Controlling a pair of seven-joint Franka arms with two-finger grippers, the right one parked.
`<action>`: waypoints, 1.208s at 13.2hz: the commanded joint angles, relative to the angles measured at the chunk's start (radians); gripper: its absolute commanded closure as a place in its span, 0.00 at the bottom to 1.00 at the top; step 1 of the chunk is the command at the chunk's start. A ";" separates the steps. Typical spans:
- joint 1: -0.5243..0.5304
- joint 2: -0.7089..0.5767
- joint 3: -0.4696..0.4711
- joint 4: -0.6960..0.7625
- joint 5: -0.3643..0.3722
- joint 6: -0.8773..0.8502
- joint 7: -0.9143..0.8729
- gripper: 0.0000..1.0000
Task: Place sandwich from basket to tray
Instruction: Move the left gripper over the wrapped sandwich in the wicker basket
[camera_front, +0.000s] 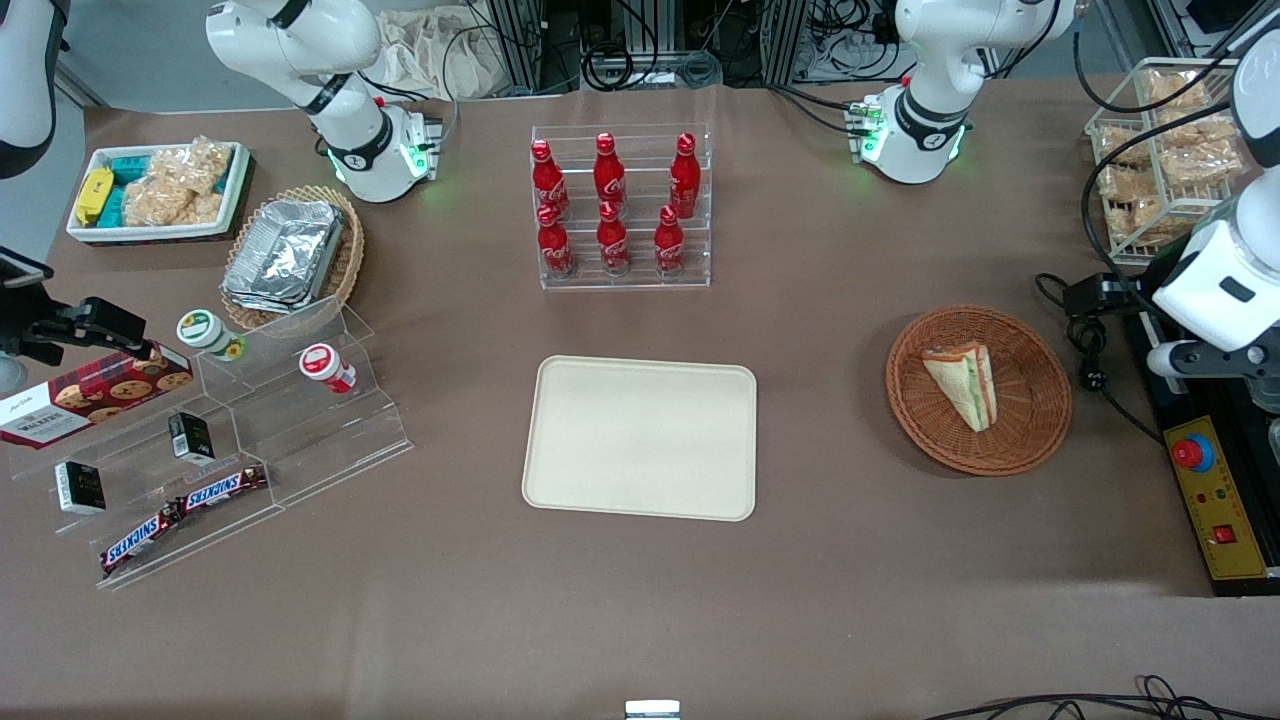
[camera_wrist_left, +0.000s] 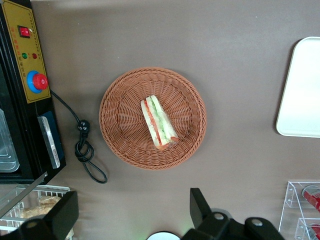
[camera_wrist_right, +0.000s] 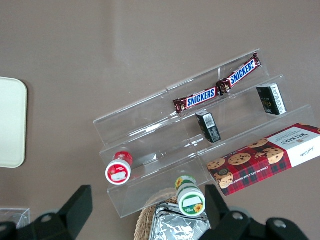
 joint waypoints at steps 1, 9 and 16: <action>-0.005 -0.001 -0.016 -0.014 0.001 -0.011 0.014 0.01; -0.005 -0.015 -0.027 -0.190 -0.048 -0.022 -0.033 0.01; 0.041 -0.110 -0.018 -0.628 -0.045 0.484 -0.142 0.01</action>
